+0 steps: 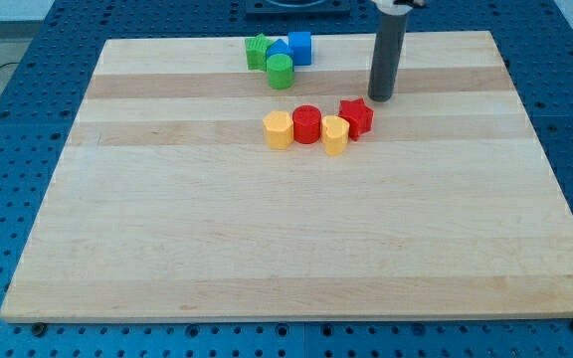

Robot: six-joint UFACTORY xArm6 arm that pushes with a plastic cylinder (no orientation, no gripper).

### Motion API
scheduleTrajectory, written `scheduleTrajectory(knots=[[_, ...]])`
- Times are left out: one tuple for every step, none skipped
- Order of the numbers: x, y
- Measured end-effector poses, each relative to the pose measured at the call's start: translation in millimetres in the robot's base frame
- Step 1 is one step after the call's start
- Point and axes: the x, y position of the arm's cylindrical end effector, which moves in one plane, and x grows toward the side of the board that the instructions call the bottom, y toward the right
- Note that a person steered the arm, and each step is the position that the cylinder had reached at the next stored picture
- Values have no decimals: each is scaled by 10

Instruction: Move the yellow heart bottom of the red circle

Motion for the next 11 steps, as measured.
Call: scheduleTrajectory(knots=[[286, -128], [407, -425], [481, -618], [483, -498], [624, -60], [976, -28], [1207, -210], [1190, -575], [1126, -883], [1091, -1149], [1202, -1170]])
